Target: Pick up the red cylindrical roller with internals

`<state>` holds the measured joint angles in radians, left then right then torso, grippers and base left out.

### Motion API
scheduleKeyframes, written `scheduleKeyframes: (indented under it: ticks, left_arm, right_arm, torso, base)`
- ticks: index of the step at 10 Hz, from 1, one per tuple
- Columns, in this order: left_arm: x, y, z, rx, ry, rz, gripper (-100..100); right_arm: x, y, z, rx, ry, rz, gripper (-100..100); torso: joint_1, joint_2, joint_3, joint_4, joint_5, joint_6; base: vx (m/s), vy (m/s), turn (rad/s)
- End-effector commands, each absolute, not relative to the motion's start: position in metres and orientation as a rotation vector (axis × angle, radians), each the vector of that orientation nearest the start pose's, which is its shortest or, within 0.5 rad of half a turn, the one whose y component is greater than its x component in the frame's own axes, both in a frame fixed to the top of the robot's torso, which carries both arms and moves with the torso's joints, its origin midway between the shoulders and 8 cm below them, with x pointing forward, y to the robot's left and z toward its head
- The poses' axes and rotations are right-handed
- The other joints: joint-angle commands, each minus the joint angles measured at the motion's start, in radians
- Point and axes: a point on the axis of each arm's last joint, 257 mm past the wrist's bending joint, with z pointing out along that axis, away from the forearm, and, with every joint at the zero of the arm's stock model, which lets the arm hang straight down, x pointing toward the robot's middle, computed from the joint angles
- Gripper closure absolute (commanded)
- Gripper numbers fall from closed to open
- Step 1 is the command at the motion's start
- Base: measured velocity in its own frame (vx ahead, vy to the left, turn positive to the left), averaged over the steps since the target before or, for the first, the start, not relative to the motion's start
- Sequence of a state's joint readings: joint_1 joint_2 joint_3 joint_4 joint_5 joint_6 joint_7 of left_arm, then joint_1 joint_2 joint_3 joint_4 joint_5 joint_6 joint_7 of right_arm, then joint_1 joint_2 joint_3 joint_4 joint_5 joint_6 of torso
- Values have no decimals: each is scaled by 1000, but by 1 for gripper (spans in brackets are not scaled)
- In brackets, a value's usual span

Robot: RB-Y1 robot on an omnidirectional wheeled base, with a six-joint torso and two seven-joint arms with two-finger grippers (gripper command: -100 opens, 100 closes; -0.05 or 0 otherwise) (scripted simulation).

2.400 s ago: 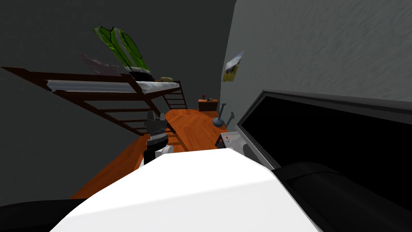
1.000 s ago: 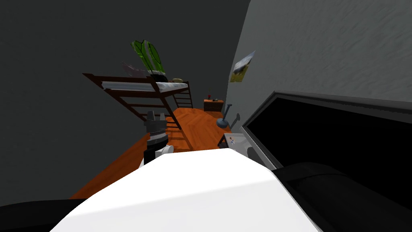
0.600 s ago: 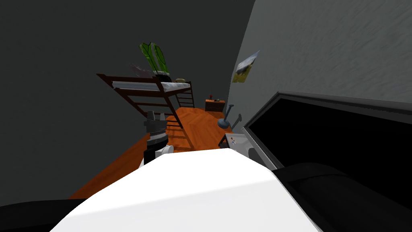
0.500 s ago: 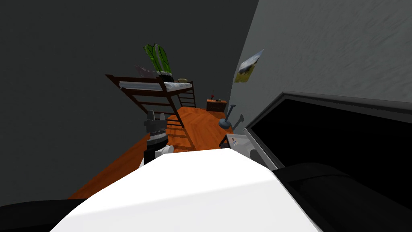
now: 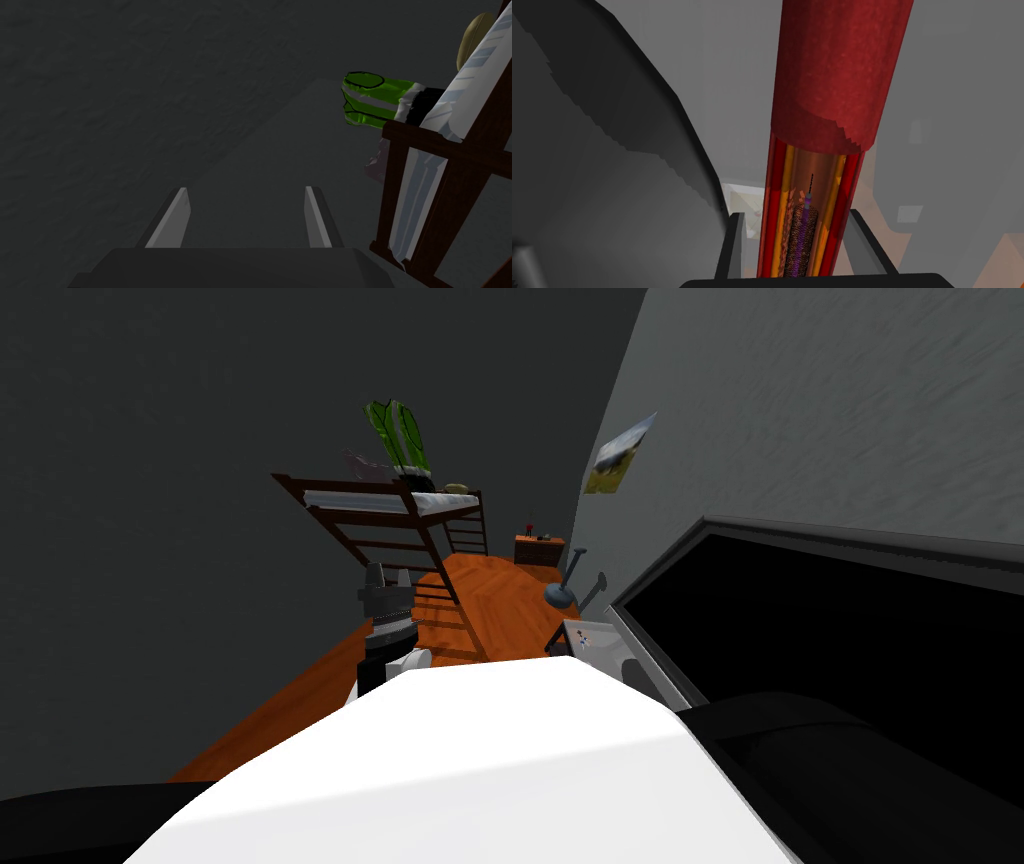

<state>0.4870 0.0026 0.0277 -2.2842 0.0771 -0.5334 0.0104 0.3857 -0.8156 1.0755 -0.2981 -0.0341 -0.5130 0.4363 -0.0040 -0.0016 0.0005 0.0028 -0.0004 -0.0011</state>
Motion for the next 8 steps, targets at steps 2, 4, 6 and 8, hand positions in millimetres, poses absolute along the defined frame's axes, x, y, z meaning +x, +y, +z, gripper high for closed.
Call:
scheduleKeyframes:
  ticks: [2, 4, 6, 8]
  left_arm:
    - [335, 295, 37, -663, 525, -1348, 0]
    - [335, 295, 37, -663, 525, -1348, 0]
    - [335, 295, 37, -663, 525, -1348, 0]
    - [335, 295, 37, -663, 526, -1348, 0]
  right_arm:
    - [-157, -575, -566, 89, 3139, -146, 100]
    - [-157, -575, -567, 88, 3139, -146, 100]
    - [-162, -587, -560, 139, 3145, -182, 100]
    - [-197, -608, -542, 117, 3210, -266, 100]
  torso:
    - [-1, 0, 0, 0, 0, -1]
    - [-1, 0, 0, 0, 0, -1]
    - [0, 0, 0, 0, 1, 0]
    - [-3, -3, -3, -3, 3, 1]
  base:
    - [0, 0, 0]
    - [0, 0, 0]
    - [31, -22, -138]
    - [56, -13, -54]
